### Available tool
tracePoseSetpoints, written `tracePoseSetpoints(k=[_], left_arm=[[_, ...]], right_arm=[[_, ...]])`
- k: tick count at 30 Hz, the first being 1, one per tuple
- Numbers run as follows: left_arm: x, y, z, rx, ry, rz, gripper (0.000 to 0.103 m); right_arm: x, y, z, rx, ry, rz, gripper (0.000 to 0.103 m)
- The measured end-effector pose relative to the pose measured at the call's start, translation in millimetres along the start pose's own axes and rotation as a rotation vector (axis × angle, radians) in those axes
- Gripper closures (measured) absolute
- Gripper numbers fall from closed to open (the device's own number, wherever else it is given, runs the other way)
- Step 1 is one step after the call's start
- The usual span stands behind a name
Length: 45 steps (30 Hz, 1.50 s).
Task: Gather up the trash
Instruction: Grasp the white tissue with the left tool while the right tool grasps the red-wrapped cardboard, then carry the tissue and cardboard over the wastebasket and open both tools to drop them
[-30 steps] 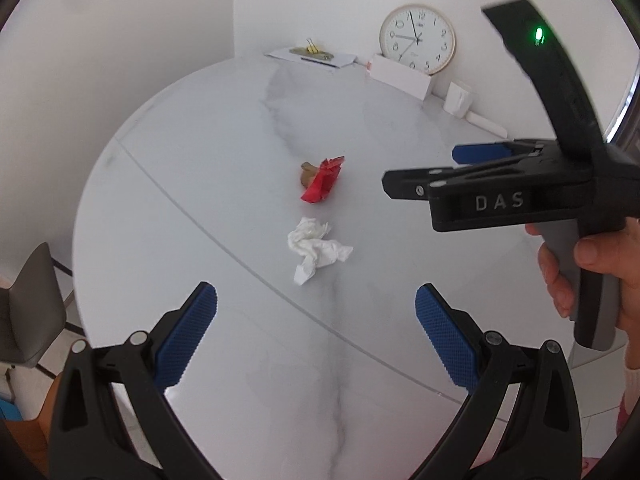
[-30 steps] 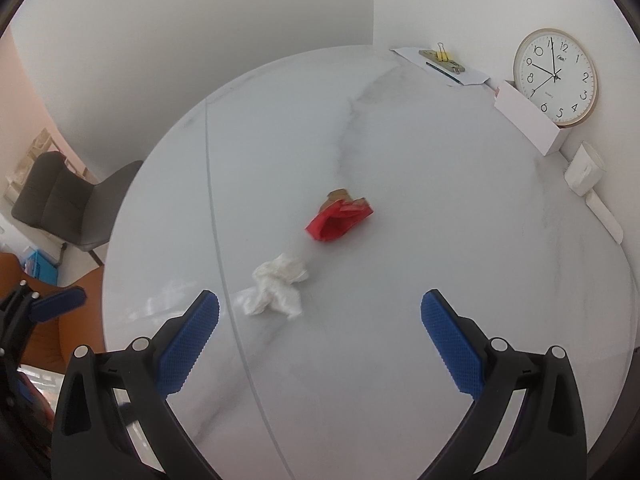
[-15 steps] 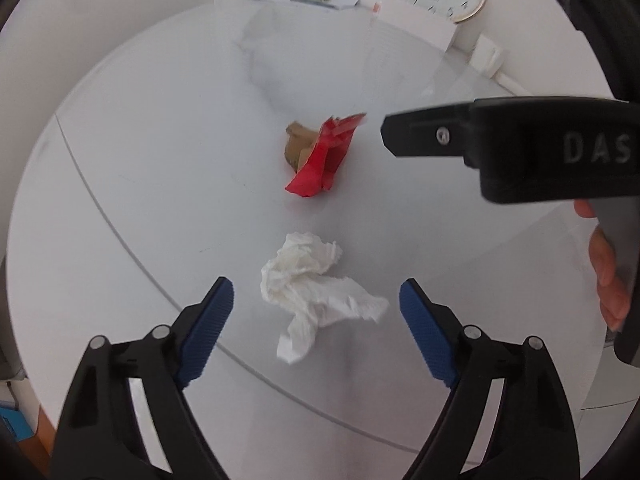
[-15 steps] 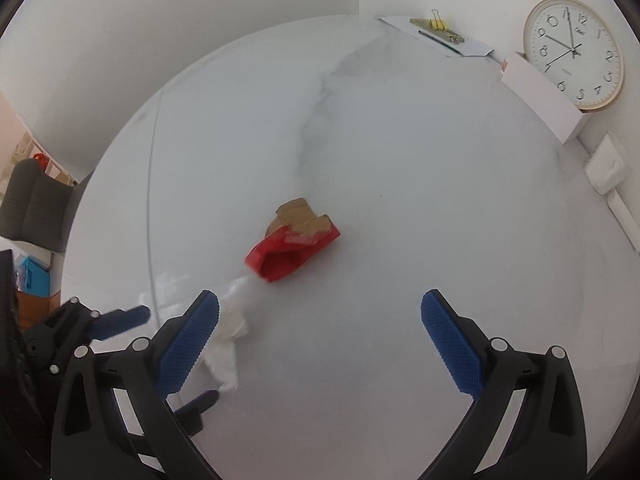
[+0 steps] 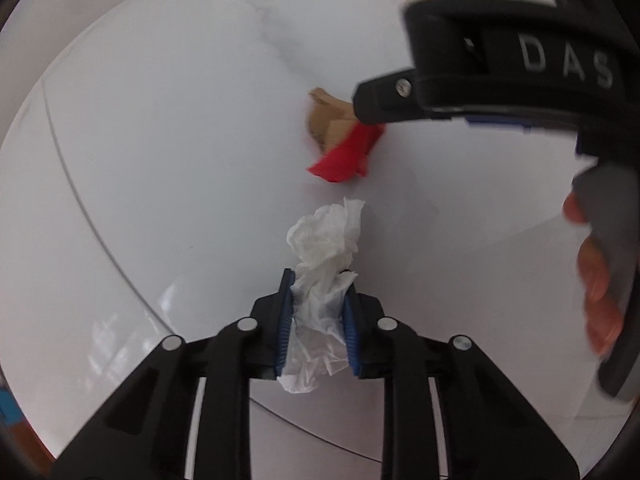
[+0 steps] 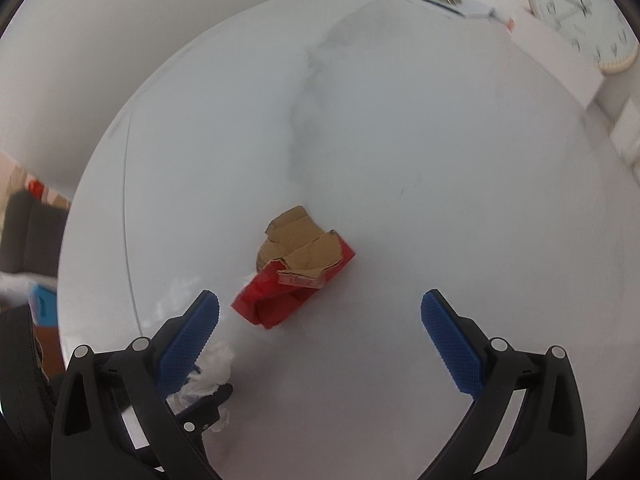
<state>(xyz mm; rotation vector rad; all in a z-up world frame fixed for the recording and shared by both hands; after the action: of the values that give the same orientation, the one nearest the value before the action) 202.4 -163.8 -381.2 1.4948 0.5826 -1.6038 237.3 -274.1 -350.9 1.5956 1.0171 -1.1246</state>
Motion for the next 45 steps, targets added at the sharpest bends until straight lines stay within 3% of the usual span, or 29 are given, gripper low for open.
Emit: tracePoseSetpoints(k=[6,9,12,15,17,22,25,28,33,39,45], left_arm=[[-29,-7,-14,-0.054,-0.015,0.050,0.082],[-49,-11,-19,-0.070,-0.016,0.079,0.082],[-66,-14,-21,-0.093,-0.024,0.106,0.082],[-86,-22,-24,-0.111,-0.025,0.133,0.082],[-95,-26,-24,-0.118,-0.021,0.145,0.082],[-125,-49,-30,-0.153,-0.010,0.170,0.082],[-127,-44,-37,-0.175,0.005,0.185,0.082],[-134,-41,-44,-0.195,0.022,0.204,0.082],[-156,-61,-46,-0.218,0.049,0.238,0.082],[-187,-113,-64,-0.250,0.093,0.259,0.082],[-211,-186,-93,-0.306,0.147,0.250,0.082]], right_arm=[[12,0,-6,0.115,0.039,0.004,0.003],[17,1,-12,0.146,0.053,0.005,0.011],[26,4,-18,0.147,0.044,-0.007,0.024],[30,7,-23,0.129,0.038,-0.011,0.043],[31,7,-27,0.107,0.024,-0.009,0.062],[29,2,-35,0.028,-0.017,-0.001,0.063],[22,-2,-39,-0.003,-0.021,0.002,0.064],[7,-11,-53,-0.063,-0.021,0.011,0.064],[-25,-38,-86,-0.168,0.005,0.024,0.064],[-64,-99,-145,-0.309,0.073,0.024,0.064],[-79,-163,-213,-0.437,0.154,-0.012,0.063]])
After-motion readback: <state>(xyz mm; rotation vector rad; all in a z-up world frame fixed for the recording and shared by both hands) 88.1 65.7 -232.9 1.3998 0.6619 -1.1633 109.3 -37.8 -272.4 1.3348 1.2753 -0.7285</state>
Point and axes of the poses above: each gripper's, at about its wrist camera, not at the fingertips, and x roughly the way its jaws point, z to its right, y to its top, the point moved 6 cm from there along x, roughly the way its jaws point, and after that the axes turned 8 degrees about -z, right-handed, at the moved point
